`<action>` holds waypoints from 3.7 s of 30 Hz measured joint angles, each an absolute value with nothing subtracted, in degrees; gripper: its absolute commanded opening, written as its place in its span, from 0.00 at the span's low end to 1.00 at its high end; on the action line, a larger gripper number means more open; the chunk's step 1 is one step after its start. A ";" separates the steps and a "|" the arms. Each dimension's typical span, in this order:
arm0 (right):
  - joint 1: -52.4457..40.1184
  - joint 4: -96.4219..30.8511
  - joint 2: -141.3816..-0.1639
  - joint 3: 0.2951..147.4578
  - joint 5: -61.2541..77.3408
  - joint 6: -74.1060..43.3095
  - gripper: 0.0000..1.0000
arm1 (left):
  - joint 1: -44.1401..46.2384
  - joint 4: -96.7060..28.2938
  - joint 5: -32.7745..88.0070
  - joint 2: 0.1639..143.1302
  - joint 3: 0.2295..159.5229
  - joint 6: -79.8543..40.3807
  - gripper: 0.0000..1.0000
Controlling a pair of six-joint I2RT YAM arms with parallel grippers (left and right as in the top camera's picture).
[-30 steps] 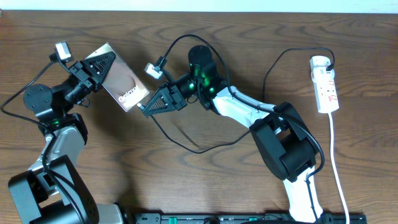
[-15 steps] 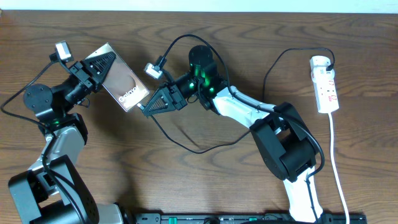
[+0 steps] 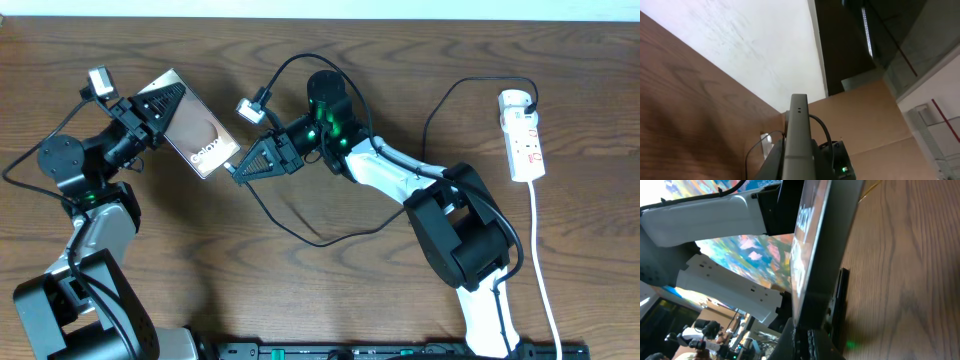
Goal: Plug charger to phone and switch on socket
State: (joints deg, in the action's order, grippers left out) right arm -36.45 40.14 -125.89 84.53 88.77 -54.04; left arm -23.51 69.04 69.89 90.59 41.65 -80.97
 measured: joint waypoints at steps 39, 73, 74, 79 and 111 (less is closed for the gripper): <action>-36.45 40.14 -125.89 84.53 88.68 -54.08 0.01 | -23.51 69.04 69.95 90.59 41.65 -79.48 0.07; -36.56 40.16 -125.89 84.53 88.68 -55.31 0.01 | -22.17 69.06 68.62 90.59 41.65 -79.46 0.07; -36.56 40.16 -125.89 84.53 88.66 -55.35 0.01 | -22.17 69.06 68.62 90.59 41.65 -79.46 0.07; -36.53 40.16 -125.89 84.53 88.66 -55.48 0.01 | -22.17 69.06 68.62 90.59 41.65 -79.44 0.07; -36.45 47.27 -125.89 84.25 88.62 -67.37 0.01 | -22.17 73.47 68.84 90.59 41.82 -78.35 0.07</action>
State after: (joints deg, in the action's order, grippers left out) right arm -36.45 47.27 -125.89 84.25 88.62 -67.37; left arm -22.17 73.47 68.84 90.59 41.82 -78.35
